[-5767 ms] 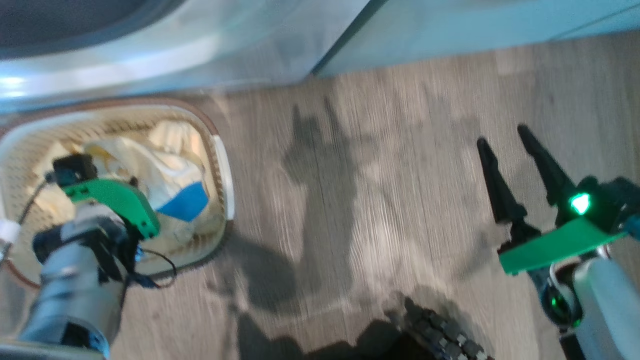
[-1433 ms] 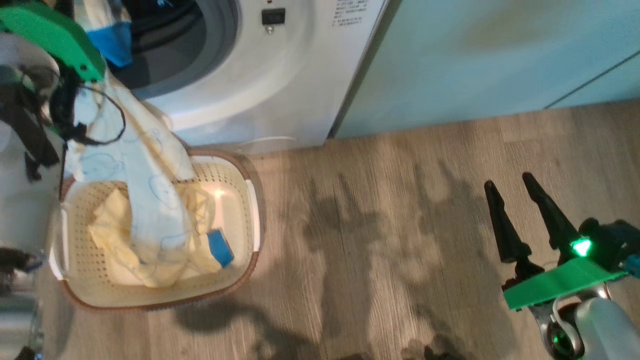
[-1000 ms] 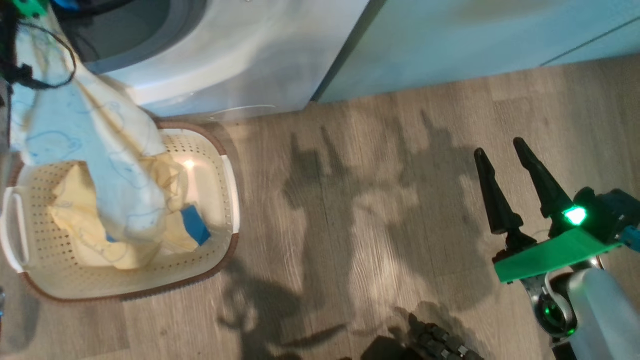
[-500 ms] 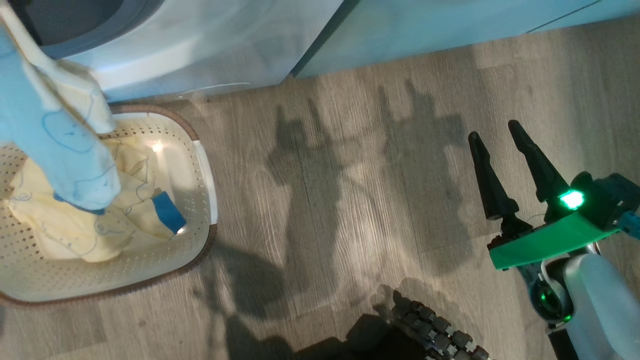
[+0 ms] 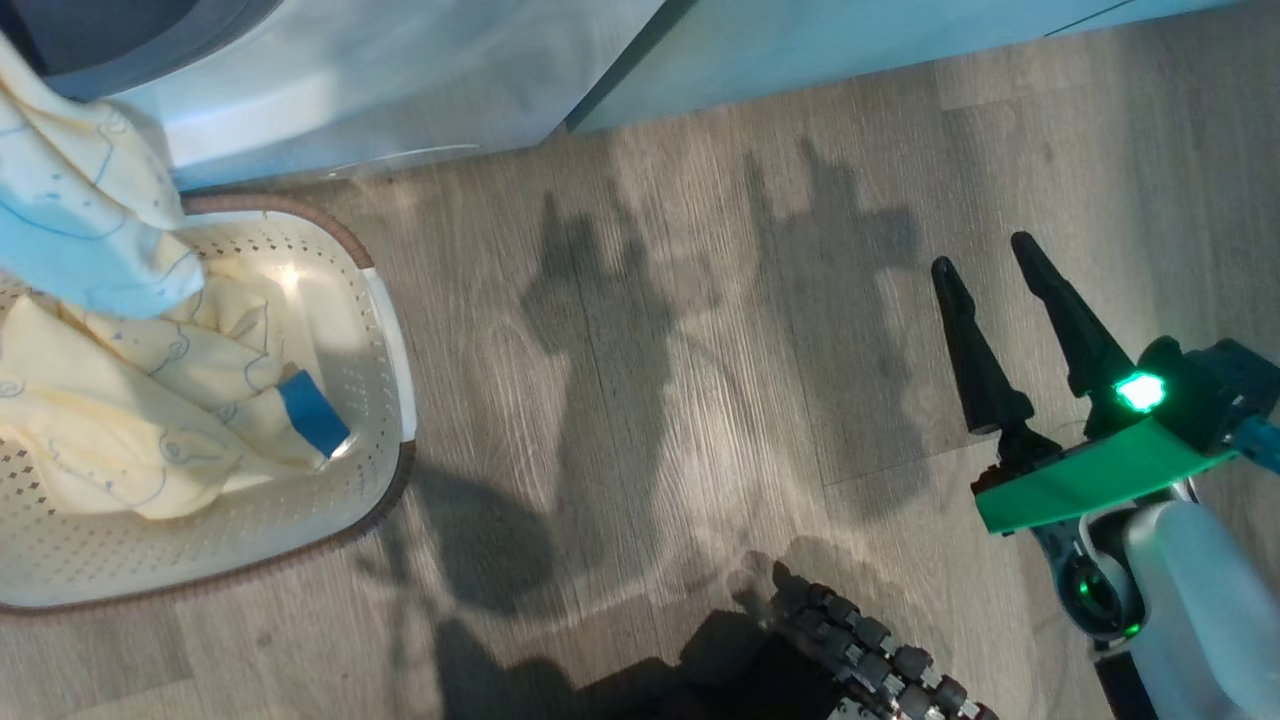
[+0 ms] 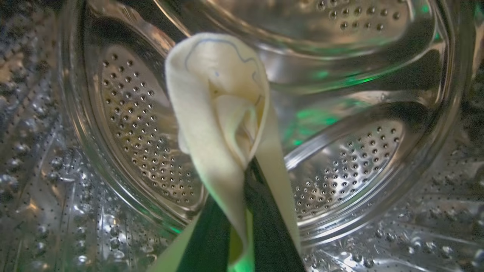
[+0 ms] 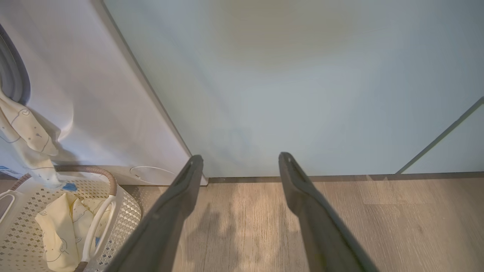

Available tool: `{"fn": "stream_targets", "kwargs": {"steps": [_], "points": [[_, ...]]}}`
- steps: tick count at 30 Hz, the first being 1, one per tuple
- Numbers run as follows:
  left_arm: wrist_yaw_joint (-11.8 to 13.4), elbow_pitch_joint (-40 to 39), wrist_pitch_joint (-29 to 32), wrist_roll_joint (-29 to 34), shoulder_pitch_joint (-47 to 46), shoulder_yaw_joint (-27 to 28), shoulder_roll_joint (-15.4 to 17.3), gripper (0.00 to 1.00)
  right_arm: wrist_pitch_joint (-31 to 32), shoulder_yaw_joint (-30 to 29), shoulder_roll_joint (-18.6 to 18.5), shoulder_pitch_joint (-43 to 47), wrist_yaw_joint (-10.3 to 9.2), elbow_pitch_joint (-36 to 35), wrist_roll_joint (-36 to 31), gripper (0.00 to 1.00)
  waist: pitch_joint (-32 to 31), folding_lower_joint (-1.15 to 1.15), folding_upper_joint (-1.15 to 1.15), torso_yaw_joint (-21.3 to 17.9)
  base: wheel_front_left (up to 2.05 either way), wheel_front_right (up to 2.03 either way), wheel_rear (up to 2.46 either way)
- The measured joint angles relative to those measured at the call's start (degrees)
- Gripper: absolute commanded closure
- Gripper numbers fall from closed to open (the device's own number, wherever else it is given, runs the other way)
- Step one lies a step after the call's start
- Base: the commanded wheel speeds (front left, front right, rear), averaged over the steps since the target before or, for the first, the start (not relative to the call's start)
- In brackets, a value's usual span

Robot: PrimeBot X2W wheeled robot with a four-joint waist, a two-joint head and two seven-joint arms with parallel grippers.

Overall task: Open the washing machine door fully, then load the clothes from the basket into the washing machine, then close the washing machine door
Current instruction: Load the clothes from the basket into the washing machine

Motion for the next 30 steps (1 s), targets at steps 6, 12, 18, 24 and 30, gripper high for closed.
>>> {"fn": "stream_targets", "kwargs": {"steps": [6,12,18,24,30], "points": [[-0.4,0.69,-0.19,1.33,0.25,1.91,-0.4,1.0,0.0,-0.1,0.0,-0.05,0.0,0.03,-0.01,0.0,0.29,0.0,0.0,0.43,0.0,0.0,0.0],[-1.77,6.01,-0.24,2.98,0.27,1.49,-1.0,0.09,0.0,-0.11,0.0,-0.51,0.0,0.23,-0.01,0.0,0.3,-0.01,0.0,1.05,0.0,0.0,0.0],[-2.8,14.8,-0.21,4.3,0.27,-1.18,-1.92,0.0,0.0,-0.25,-0.19,-0.95,0.0,0.52,-0.02,0.0,-1.37,-0.01,0.0,1.98,0.0,0.0,0.0],[-3.27,21.52,0.41,4.33,0.79,-3.08,-4.56,0.0,0.0,-0.54,-0.36,-0.79,0.0,0.84,-0.02,0.0,-4.35,-0.01,0.0,3.08,0.0,0.0,0.0],[-3.31,23.76,0.41,4.32,4.81,-4.32,-6.34,0.0,0.0,-0.63,-0.37,0.25,0.0,0.97,-0.02,0.0,-7.47,-0.01,0.0,4.06,0.0,0.0,0.0]]}}
